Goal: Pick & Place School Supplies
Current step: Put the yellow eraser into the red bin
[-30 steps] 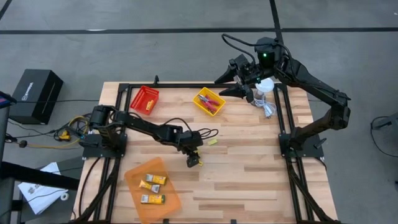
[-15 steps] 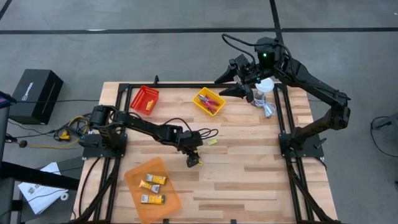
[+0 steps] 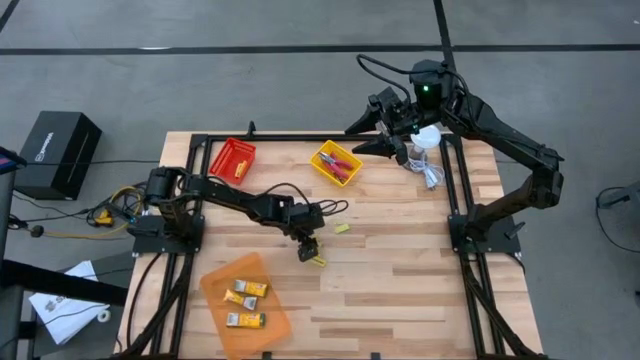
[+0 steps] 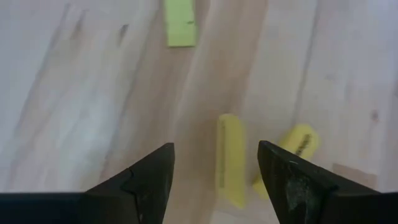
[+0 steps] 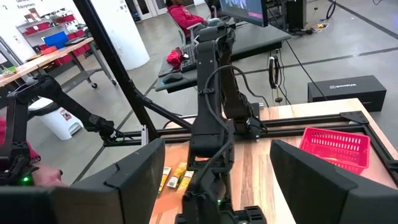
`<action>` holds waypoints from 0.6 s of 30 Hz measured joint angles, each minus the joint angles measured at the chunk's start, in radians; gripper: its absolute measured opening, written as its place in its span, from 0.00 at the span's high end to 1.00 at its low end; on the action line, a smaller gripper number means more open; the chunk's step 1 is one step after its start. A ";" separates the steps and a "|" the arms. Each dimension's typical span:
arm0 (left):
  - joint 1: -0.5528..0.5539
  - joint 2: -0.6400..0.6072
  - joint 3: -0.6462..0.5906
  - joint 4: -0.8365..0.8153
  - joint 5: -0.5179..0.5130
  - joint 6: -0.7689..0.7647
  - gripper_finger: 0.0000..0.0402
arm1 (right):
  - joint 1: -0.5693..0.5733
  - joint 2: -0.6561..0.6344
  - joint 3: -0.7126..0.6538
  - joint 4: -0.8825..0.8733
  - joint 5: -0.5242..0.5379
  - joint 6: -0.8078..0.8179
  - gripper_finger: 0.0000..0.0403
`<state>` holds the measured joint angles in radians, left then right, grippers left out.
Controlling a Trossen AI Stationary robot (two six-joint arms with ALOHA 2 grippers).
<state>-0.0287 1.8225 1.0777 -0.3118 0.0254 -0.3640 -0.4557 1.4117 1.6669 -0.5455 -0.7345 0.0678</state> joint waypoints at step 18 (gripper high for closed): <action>-0.016 0.000 -0.018 0.006 0.075 -0.007 0.44 | 0.000 0.000 0.000 0.000 -0.002 -0.015 0.30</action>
<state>-0.0449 1.8225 1.0599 -0.3054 0.0999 -0.3714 -0.4561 1.4117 1.6669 -0.5453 -0.7361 0.0525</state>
